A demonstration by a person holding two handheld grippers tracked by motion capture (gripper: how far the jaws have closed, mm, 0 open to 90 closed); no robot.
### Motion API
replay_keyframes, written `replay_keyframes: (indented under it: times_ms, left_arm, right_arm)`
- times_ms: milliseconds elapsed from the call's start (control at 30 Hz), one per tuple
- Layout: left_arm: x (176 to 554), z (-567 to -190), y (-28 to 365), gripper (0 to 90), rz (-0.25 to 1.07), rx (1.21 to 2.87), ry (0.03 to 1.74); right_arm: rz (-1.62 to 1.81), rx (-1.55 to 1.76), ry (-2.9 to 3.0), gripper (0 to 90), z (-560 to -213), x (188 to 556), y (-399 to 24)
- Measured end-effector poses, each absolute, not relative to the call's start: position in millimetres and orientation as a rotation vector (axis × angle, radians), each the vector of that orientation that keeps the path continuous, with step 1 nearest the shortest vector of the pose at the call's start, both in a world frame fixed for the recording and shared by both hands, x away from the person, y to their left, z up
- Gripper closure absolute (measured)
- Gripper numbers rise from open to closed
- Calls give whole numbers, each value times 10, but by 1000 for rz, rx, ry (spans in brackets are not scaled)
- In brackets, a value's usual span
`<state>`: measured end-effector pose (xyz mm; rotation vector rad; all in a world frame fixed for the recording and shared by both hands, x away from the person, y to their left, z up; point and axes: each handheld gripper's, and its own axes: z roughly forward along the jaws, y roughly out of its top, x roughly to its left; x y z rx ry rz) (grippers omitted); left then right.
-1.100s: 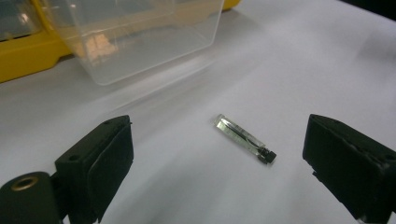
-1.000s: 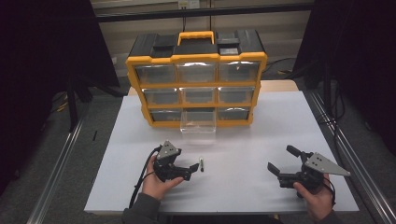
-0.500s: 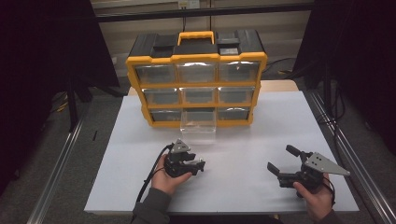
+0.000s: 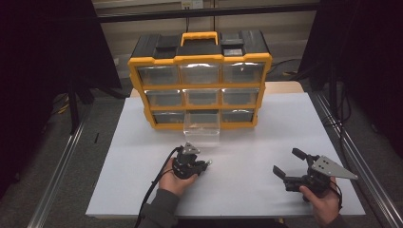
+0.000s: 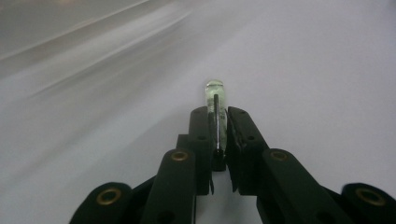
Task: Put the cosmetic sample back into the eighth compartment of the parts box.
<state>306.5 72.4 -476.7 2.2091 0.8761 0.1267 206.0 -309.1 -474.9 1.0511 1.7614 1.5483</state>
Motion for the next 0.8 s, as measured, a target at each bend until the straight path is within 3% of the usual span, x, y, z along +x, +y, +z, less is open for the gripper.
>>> replay_keyframes:
  times_ms: [800]
  left_arm:
    - [3086, -4737, 744, 813, 60, 2172, 907]
  right_arm:
    - [1548, 1044, 1771, 17, -4747, 2065, -3089]
